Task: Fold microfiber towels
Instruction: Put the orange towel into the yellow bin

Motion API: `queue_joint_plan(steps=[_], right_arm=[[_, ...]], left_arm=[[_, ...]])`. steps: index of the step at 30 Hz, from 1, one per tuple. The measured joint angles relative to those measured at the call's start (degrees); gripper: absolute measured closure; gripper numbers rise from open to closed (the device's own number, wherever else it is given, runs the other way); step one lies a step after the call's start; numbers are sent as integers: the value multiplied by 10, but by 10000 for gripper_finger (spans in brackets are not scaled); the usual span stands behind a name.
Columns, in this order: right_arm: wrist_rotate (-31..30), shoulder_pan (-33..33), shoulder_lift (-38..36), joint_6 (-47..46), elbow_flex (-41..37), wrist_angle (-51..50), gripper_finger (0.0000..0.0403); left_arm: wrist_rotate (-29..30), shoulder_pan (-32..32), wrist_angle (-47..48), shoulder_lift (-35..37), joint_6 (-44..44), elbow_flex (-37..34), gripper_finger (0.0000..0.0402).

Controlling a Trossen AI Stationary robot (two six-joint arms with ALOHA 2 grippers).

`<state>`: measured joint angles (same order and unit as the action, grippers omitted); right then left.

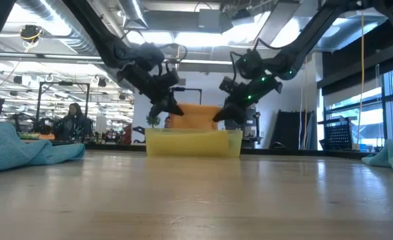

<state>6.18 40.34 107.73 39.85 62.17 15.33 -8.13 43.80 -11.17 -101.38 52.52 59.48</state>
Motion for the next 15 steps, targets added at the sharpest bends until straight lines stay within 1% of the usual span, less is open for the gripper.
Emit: queue_joint_plan(steps=[3, 5, 11, 15], right_arm=[[-1, 0, 18, 24, 0, -10, 392], [-1, 0, 20, 24, 0, -21, 392], [23, -13, 22, 24, 0, -81, 390], [25, -26, 21, 23, 0, -102, 359]], left_arm=[[3, -7, 1, -18, 11, 0, 401], [5, -14, 5, -27, 11, 0, 400], [11, -46, 25, -28, 19, -1, 389], [12, -66, 37, -23, 21, -1, 383]])
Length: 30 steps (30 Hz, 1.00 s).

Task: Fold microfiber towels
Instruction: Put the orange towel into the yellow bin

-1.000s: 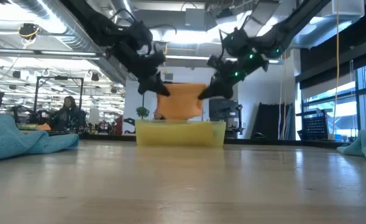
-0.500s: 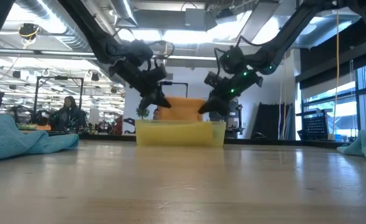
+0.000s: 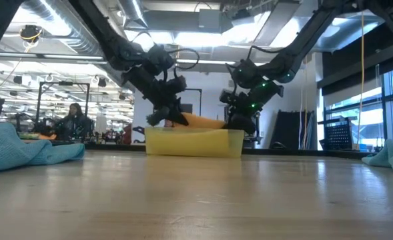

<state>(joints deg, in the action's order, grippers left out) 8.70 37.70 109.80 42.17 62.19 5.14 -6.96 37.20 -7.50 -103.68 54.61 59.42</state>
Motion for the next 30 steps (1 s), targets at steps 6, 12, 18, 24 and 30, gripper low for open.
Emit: queue_joint_plan(steps=[6, 12, 18, 24, 30], right_arm=[[0, -14, -3, 1, 0, -12, 321], [1, -28, -33, 3, -3, -44, 303], [8, -44, -51, -10, -2, -77, 298], [65, -64, -53, -10, -1, -114, 298], [68, -86, -53, -10, -1, -152, 297]], left_arm=[[13, -10, 37, 0, -2, 0, 356], [32, -11, 79, 5, -20, 0, 317], [29, -17, 119, 37, -20, 0, 299], [6, -34, 153, 75, -33, 0, 298], [2, -64, 177, 87, -49, 0, 298]])
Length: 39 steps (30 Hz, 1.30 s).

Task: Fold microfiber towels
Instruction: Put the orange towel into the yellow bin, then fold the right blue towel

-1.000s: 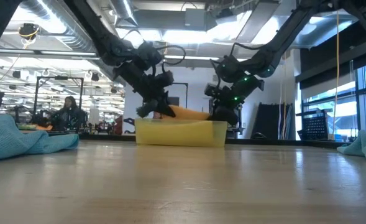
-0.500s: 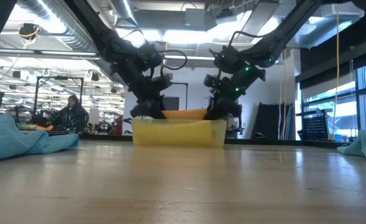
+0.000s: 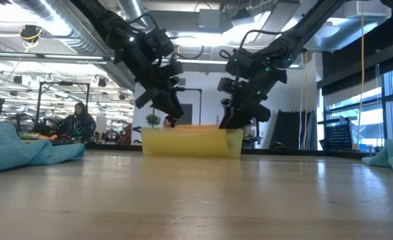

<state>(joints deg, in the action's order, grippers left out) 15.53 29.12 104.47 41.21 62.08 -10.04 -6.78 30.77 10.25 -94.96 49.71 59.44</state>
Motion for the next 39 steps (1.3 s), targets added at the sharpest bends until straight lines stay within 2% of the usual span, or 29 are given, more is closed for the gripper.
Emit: queue_joint_plan(steps=[6, 9, 12, 15, 17, 19, 22, 24, 27, 31, 33, 39], right_arm=[[-39, -9, -3, -7, 0, -27, 297], [-57, -17, -25, -27, 0, -30, 297], [-90, -31, -61, -36, 0, -26, 296], [-125, -40, -102, -38, 0, -27, 296], [-135, -42, -137, -56, 0, -28, 296], [-127, -44, -174, -86, 0, -36, 296], [-53, -46, -232, -110, 0, -86, 297], [-5, -46, -266, -124, -1, -124, 297], [10, -46, -301, -161, -4, -202, 297], [-66, -66, -306, -238, -5, -344, 288], [-82, -85, -303, -262, -5, -410, 275], [-91, -136, -301, -328, -5, -539, 228]], left_arm=[[0, -36, 40, 0, -7, 0, 298], [2, -48, 51, 15, -47, 0, 298], [1, -55, 47, 57, -113, 0, 298], [-4, -62, 51, 114, -135, 0, 301], [-26, -66, 49, 161, -163, 0, 302], [-69, -73, 49, 203, -210, 0, 302], [-156, -90, 63, 255, -285, 0, 302], [-187, -111, 66, 277, -325, -5, 303], [-185, -158, 18, 296, -356, -44, 304], [-173, -215, -106, 301, -391, -113, 304], [-165, -242, -172, 301, -414, -147, 304], [-59, -319, -362, 301, -423, -249, 304]])
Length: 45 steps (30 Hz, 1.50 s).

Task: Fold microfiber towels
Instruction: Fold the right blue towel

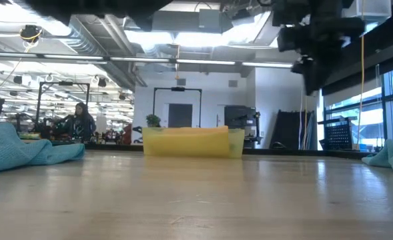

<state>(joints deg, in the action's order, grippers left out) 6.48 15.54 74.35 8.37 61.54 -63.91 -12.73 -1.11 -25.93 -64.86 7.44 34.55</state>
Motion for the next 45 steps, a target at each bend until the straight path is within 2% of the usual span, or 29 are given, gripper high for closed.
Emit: queue_joint_plan(steps=[4, 9, 11, 15, 21, 26, 32, 34, 41, 45], right_arm=[[-24, -8, 0, -80, 0, -59, 199], [-5, 5, 0, -140, -30, -74, 186], [-2, 12, 0, -144, -60, -69, 185], [43, 29, 0, -156, -137, -51, 185], [54, 45, 0, -199, -235, -30, 185], [39, 47, 0, -241, -229, -14, 185], [51, 47, 3, -266, -235, 67, 187], [69, 47, 13, -266, -242, 71, 197], [72, 47, 54, -293, -268, 48, 264], [81, 45, 61, -264, -266, 52, 308]], left_arm=[[13, -26, -57, 0, 16, -37, 304], [17, -34, -61, 0, 19, -38, 305], [16, -35, -59, 0, 19, -38, 305], [17, -34, -55, 0, 20, -38, 305], [16, -34, -55, 0, 21, -38, 305], [22, -34, -55, 0, 21, -38, 305], [30, -34, -54, 0, 21, -38, 305], [30, -34, -54, 0, 21, -38, 305], [30, -34, -60, -16, 21, -37, 305], [31, -34, -63, -26, 20, -37, 305]])
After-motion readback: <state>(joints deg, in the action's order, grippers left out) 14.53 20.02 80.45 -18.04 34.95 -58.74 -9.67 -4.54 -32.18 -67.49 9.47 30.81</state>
